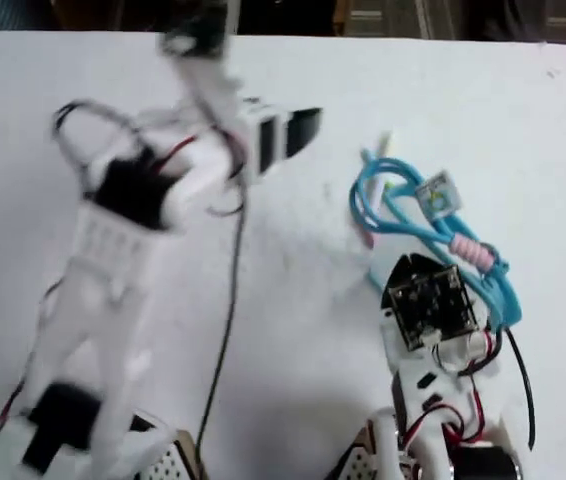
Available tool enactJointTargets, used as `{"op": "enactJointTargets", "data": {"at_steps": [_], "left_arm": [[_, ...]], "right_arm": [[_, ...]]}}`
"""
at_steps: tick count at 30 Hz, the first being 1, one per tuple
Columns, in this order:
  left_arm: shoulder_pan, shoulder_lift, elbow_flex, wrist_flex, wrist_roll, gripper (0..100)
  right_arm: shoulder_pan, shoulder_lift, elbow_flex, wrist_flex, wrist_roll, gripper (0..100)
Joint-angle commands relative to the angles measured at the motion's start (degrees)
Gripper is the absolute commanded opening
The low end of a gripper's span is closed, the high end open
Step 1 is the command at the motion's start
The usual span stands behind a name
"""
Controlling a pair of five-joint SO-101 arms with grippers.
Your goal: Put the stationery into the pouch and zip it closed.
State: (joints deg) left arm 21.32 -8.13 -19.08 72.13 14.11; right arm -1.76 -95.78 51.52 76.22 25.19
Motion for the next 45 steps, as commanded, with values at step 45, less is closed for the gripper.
{"op": "enactJointTargets", "data": {"at_steps": [45], "left_arm": [[-20.4,33.5,-68.0,30.4,0.1,24]], "right_arm": [[8.6,-3.4,3.7,5.0,7.4,2.1]]}}
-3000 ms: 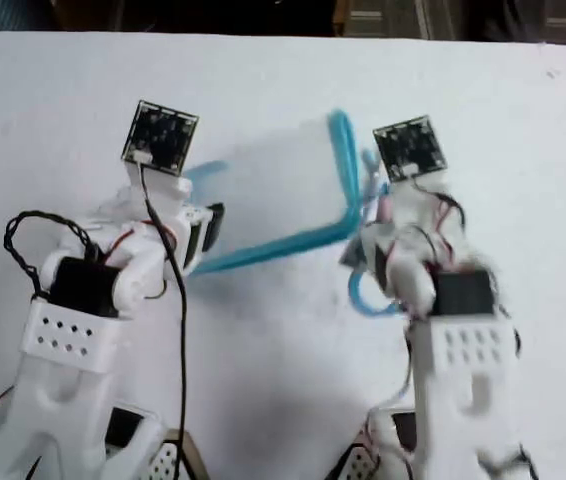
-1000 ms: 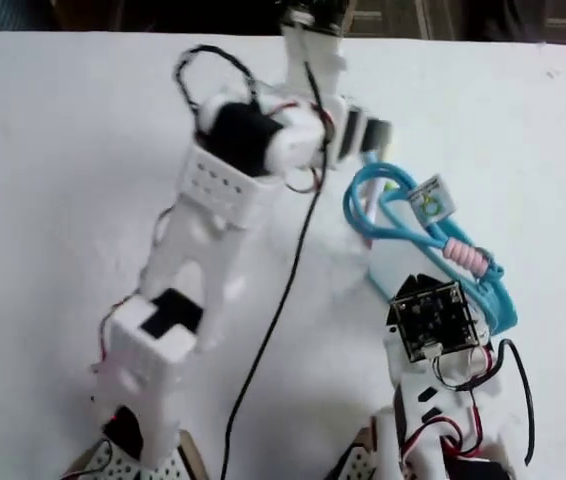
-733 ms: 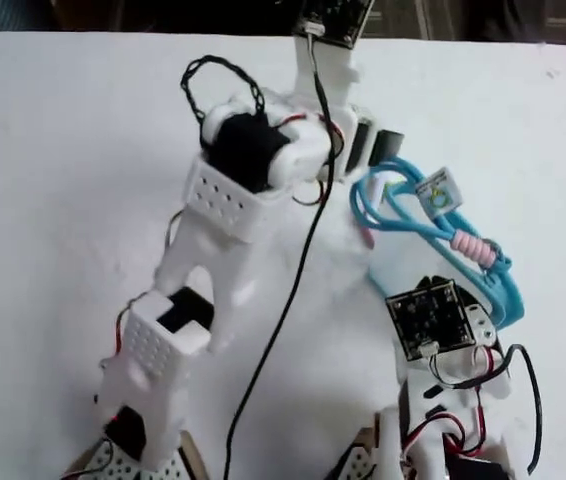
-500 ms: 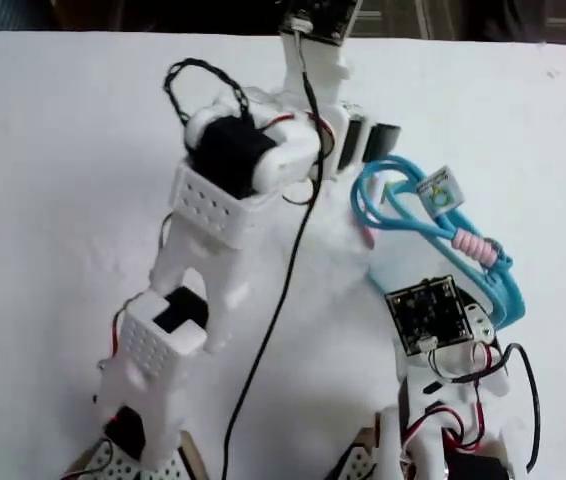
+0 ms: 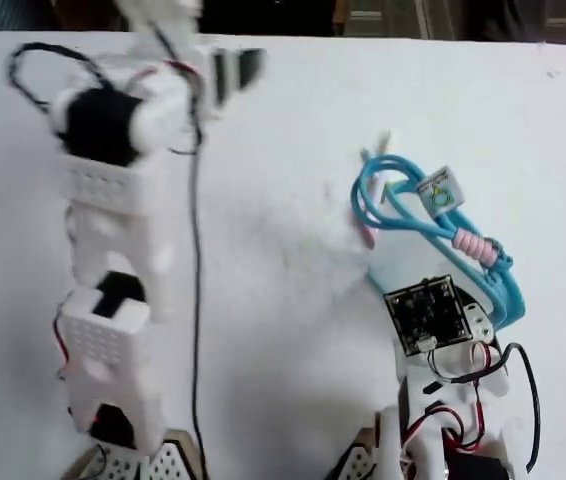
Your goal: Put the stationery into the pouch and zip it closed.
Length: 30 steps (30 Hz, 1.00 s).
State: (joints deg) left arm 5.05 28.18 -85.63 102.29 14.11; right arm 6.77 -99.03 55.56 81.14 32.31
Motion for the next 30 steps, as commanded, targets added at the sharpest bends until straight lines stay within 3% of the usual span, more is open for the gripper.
{"op": "enactJointTargets", "data": {"at_steps": [1,10,20,30], "left_arm": [[-5.1,-2.9,-0.8,0.3,0.1,24],[-6.5,-11.6,22.2,0.1,0.1,24],[-8.4,-22.5,39.6,0.0,-3.5,24],[-9.3,-25.9,44.6,-0.1,-3.7,24]], "right_arm": [[0.0,-0.1,-0.4,0.4,0.5,2.2],[-4.3,0.0,-7.3,5.1,3.5,2.9],[-4.7,-0.1,-9.9,3.3,3.3,34.0],[-4.7,-0.1,-18.5,0.0,3.3,35.0]]}}
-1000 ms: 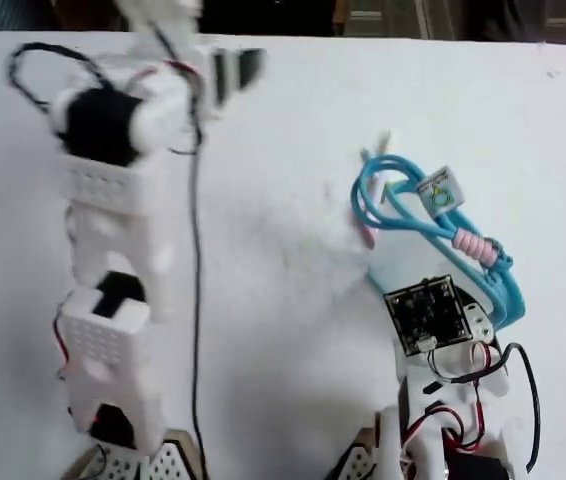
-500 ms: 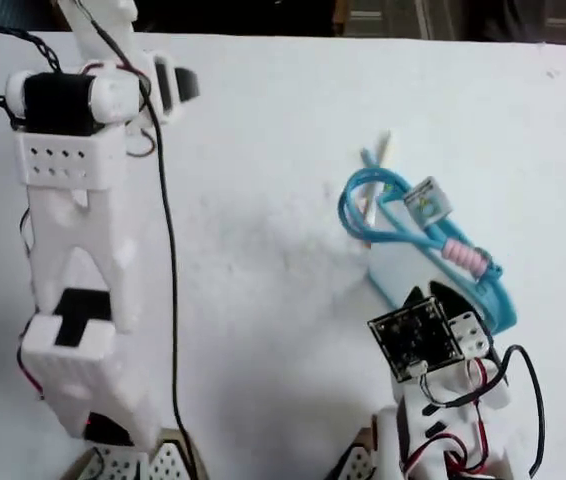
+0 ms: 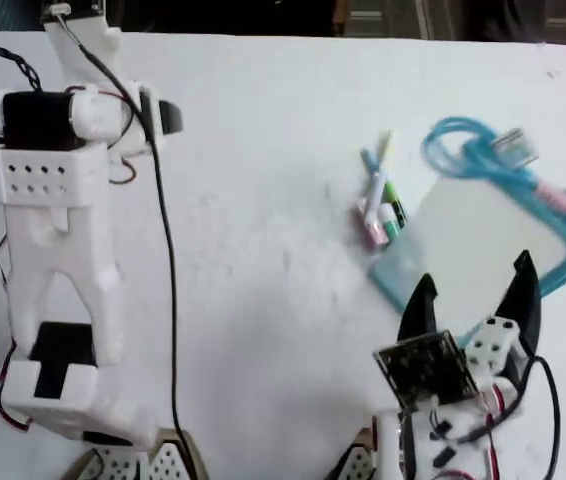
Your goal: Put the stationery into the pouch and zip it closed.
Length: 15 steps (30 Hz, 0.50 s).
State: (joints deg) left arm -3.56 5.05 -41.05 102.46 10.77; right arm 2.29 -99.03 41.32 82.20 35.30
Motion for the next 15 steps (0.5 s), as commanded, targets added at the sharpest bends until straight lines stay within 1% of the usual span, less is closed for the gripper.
{"op": "enactJointTargets", "data": {"at_steps": [1,4,5,7,11,13,15], "left_arm": [[-0.7,-2.8,0.0,-0.3,-0.4,24],[-0.7,-2.8,0.0,-0.3,-0.4,24],[-0.6,-2.8,0.0,-0.3,-0.4,24],[-0.4,-2.8,0.0,-0.3,-0.4,24],[0.4,-2.8,0.1,-0.2,-0.4,24],[1.6,-2.7,0.2,-0.2,-0.4,24],[4.6,-2.8,1.8,-0.2,-0.4,24]], "right_arm": [[-0.2,-0.1,-5.7,-1.1,0.3,35.0],[0.9,0.2,-7.1,-0.6,0.4,35.0],[2.6,0.5,-6.9,-0.1,0.4,35.0],[7.8,1.4,-4.0,0.5,0.4,35.0],[21.4,6.9,4.4,-0.4,0.4,35.0],[26.4,11.3,7.4,-1.6,0.3,35.0],[29.9,16.4,9.5,-2.9,0.3,35.0]]}}
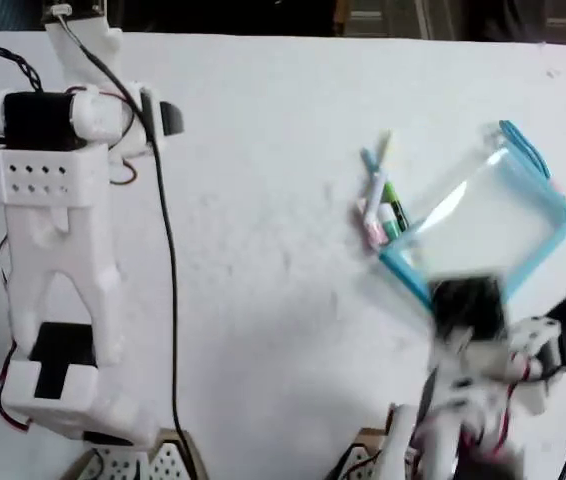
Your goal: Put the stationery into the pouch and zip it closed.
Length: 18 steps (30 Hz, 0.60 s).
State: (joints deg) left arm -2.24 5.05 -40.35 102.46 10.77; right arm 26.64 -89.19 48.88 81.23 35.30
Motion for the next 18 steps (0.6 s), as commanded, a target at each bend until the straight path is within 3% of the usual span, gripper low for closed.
{"op": "enactJointTargets", "data": {"at_steps": [1,4,8,11,14,16,18], "left_arm": [[5.4,-2.8,2.3,-0.2,-0.4,24],[13.1,-2.2,7.2,-2.7,-0.4,24],[20.9,-2.2,15.6,-17.1,-0.4,24],[26.2,-2.2,20.2,-28.4,0.0,24],[29.8,0.0,23.5,-37.5,0.0,24],[30.8,2.9,23.6,-38.3,0.1,24],[30.9,5.3,23.6,-37.5,0.2,24]], "right_arm": [[6.7,9.2,2.5,-3.0,0.3,34.8],[9.5,17.2,3.1,-7.2,-3.3,31.1],[12.1,26.8,3.0,-11.6,-15.7,15.8],[11.1,33.6,2.8,-12.4,-19.2,5.0],[8.7,40.3,2.4,-10.8,-25.8,6.6],[6.4,43.6,2.3,-8.6,-29.5,10.8],[3.2,45.4,2.5,-6.9,-26.4,16.5]]}}
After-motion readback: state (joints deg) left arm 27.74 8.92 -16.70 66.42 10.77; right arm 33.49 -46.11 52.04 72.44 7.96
